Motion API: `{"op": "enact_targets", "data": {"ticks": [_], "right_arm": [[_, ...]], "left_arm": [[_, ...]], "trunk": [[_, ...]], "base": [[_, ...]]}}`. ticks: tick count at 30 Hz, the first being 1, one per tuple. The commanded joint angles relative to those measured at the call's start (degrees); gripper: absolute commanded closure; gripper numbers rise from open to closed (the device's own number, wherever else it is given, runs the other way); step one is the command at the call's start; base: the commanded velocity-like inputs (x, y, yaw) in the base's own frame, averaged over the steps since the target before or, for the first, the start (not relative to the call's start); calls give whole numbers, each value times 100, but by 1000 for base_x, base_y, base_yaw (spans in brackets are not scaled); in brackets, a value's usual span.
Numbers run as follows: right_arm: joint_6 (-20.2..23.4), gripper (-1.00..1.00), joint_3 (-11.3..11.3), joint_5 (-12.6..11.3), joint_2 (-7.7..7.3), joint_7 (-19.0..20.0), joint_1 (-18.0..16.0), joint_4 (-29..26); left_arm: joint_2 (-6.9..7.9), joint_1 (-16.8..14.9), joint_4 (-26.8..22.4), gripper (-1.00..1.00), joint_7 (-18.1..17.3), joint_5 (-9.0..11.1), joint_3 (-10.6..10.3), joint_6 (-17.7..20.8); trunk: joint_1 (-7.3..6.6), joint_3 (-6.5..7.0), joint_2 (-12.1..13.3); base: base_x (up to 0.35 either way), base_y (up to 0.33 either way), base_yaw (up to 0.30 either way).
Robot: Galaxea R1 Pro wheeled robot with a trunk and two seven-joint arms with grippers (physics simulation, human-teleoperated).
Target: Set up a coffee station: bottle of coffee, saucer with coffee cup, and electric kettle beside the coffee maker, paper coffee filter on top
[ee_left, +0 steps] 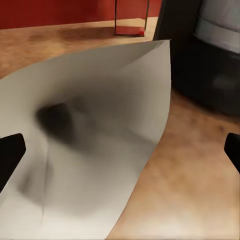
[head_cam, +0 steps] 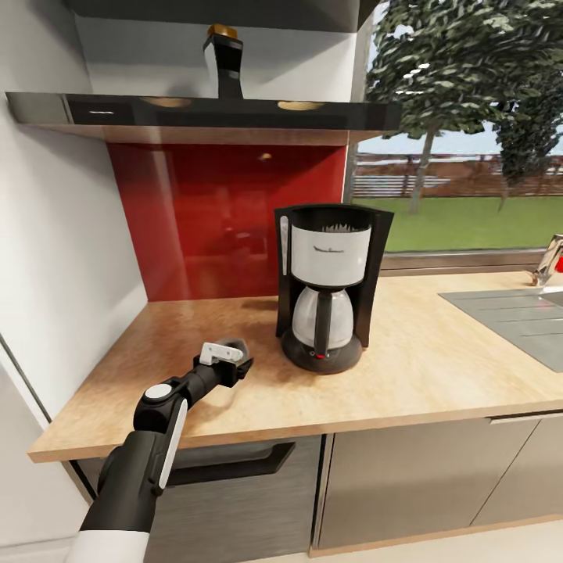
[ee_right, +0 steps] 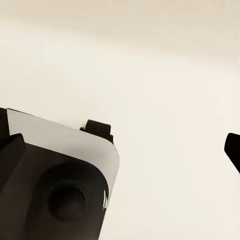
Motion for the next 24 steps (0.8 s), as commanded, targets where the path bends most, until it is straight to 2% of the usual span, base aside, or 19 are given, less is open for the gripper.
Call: {"op": "enact_targets", "data": {"ticks": [1, 16, 24], "right_arm": [[-17, -100, 5, 20, -2, 0, -3, 2], [-19, -100, 5, 19, -2, 0, -3, 4], [-16, -100, 5, 20, -2, 0, -3, 5]], "left_arm": [[-7, -4, -7, -100, -53, -58, 14, 16], [-8, -3, -7, -100, -50, -63, 14, 16], [-8, -4, -7, -100, -48, -63, 14, 15]], "trunk": [[0, -6, -3], [0, -6, -3], [0, -6, -3]], "base": [[81, -69, 0], [44, -40, 3], [1, -10, 103]]}}
